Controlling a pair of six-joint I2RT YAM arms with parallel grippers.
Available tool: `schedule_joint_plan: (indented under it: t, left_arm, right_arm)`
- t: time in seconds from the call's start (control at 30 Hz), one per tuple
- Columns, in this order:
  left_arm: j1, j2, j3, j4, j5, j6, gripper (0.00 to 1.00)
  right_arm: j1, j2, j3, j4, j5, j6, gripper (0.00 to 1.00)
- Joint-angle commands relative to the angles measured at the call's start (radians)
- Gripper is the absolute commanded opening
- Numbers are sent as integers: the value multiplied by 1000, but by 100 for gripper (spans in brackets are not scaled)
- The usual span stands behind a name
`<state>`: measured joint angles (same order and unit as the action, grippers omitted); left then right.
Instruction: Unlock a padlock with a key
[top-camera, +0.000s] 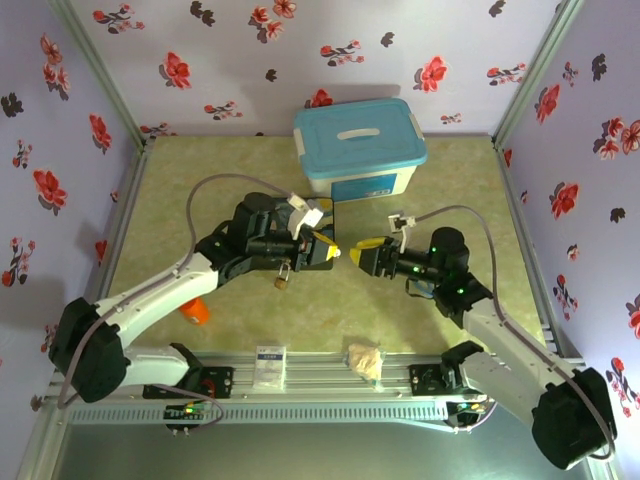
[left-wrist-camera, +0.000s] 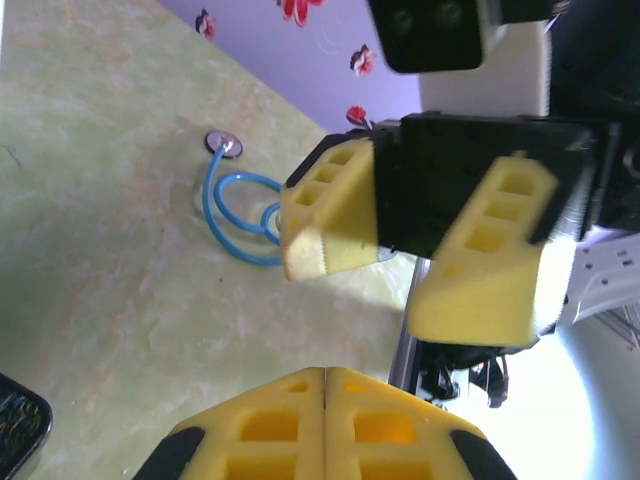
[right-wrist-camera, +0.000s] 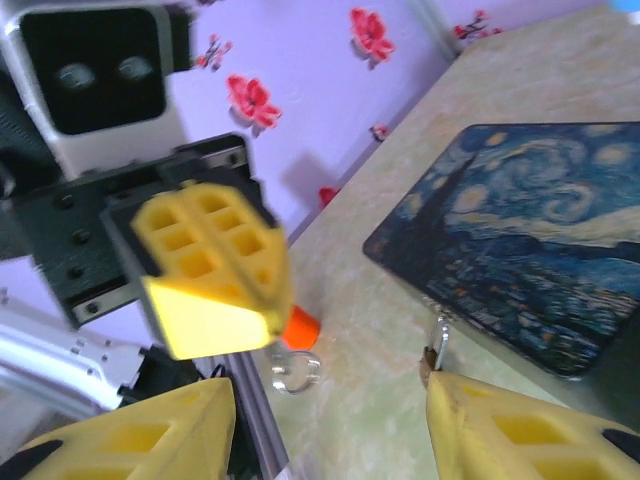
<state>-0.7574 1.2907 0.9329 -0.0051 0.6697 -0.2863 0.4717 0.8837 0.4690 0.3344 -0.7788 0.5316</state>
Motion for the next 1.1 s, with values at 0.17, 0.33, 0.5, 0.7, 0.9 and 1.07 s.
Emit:
schedule_joint_plan:
  t: [0.17,0.33,0.5,0.7,0.9,1.07]
  left_arm:
    - [7,31,88,-89,95,87,0]
    - [0,36,101,-90,107,69,0]
    - [-22,57,109,-85,108,63,0]
    - [-24,62,124,-108,108,80,0]
    - [-26,64,136,-112,108,74,0]
    - [-28,63,130,-96,110,64,0]
  right_arm:
    - [62,58,58,-29,-33,-154,47]
    - [62,59,52,-36,-33,-169,46]
    - [64,64,37,11,-49,-151,42]
    - [64,63,33,13,-58,-150,31]
    - [70,71,27,38,-78,-134,29]
    - [74,68,21,45,-78,-133,25]
